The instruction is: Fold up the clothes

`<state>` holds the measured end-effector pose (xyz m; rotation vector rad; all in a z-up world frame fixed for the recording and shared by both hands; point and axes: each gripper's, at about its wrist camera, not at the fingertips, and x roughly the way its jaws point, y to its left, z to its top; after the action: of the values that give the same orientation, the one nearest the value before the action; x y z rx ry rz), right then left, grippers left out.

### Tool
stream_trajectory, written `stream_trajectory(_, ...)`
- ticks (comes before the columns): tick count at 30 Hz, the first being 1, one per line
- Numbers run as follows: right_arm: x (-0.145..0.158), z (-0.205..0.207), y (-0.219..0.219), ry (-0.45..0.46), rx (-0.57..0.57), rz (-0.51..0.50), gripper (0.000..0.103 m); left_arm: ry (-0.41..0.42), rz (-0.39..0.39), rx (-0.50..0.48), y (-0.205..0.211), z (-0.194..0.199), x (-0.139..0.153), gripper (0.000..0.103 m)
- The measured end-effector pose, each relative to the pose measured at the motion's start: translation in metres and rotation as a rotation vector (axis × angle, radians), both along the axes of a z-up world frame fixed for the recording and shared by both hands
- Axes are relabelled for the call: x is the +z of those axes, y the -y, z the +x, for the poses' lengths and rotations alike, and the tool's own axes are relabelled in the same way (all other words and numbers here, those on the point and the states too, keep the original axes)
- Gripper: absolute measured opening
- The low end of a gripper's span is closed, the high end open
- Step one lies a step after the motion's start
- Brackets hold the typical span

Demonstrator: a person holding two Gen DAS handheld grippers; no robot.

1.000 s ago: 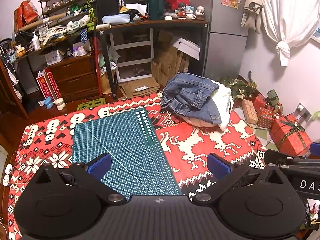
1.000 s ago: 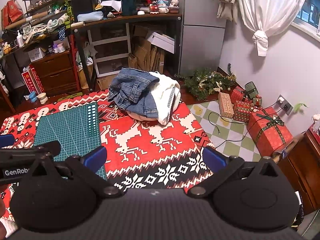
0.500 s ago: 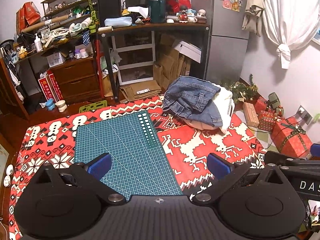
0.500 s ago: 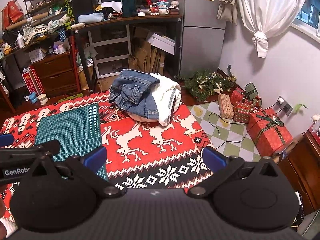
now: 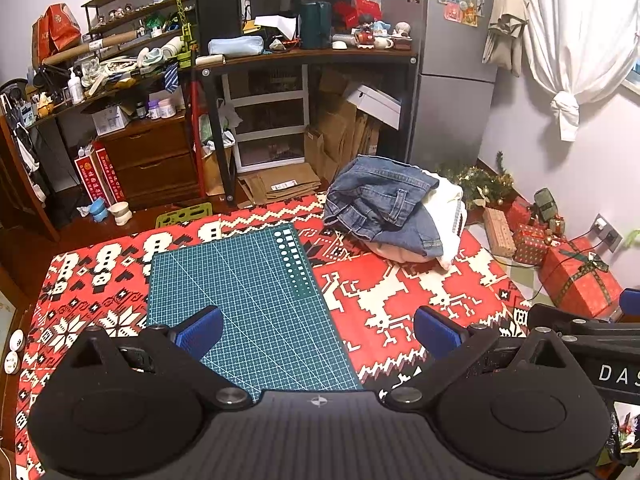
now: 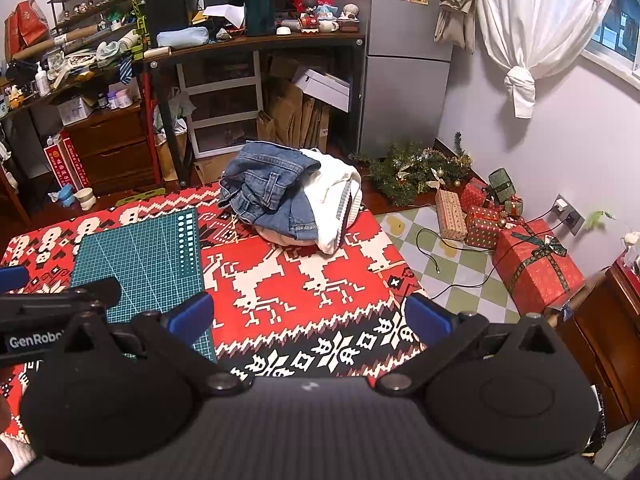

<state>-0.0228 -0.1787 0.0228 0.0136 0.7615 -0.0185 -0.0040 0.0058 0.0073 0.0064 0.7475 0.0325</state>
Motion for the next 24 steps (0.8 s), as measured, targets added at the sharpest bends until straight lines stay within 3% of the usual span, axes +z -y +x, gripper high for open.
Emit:
stream_trajectory(12, -0.002, 0.001, -0.002, 0.016, 0.008, -0.005, 0.103, 0.005, -0.016, 0.012, -0.003, 0.005, -0.004, 0.103)
stream_trajectory(24, -0.022, 0.009, -0.007, 0.010, 0.008, 0.029, 0.103, -0.022, -0.033, 0.013, -0.011, 0.014, -0.025, 0.103)
